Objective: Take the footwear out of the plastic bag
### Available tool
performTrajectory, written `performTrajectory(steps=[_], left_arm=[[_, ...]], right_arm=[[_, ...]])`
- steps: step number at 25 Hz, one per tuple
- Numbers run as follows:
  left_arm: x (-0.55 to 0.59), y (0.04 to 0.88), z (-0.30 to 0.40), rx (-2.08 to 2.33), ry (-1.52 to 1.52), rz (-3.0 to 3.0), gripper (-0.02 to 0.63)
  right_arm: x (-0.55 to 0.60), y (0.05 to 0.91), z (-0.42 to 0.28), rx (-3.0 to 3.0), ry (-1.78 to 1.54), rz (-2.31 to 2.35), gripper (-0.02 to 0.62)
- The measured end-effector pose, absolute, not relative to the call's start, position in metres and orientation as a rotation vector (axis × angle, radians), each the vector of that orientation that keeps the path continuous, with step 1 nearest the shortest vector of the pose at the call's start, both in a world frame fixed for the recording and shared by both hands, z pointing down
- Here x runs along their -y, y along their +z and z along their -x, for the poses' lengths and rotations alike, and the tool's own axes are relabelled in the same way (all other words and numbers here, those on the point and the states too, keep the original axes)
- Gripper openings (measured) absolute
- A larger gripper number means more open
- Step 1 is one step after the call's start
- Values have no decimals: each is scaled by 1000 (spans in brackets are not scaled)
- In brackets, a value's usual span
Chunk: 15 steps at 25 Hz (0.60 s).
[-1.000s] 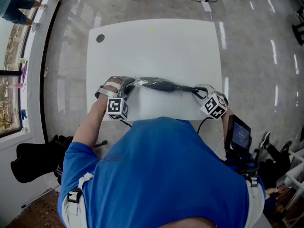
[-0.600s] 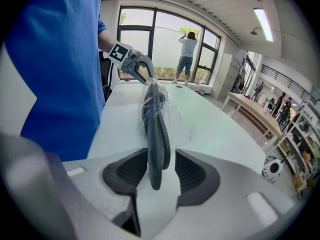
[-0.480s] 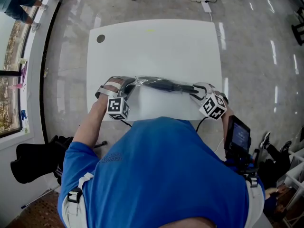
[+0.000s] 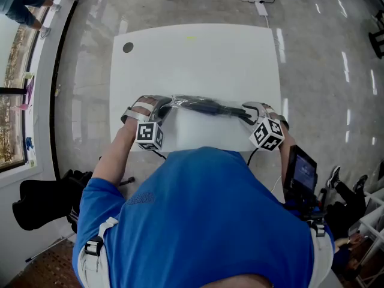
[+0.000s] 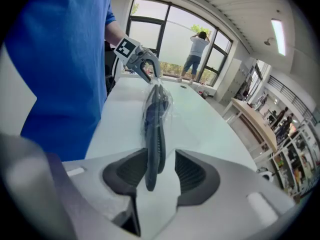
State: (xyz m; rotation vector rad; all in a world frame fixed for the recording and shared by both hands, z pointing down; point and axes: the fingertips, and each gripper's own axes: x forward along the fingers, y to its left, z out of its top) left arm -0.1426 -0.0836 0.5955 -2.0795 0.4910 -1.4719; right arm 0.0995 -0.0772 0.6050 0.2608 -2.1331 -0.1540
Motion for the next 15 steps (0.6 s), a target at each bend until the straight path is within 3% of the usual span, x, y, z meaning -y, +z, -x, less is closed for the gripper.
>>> performTrajectory(steps=[7, 15], left_arm=[[85, 599, 143, -492, -1473, 2082, 101], [84, 597, 143, -487, -1465, 2073, 101]], right_arm=[[82, 591, -129, 2103, -91, -300, 164], [66, 591, -92, 2087, -201, -180, 164]])
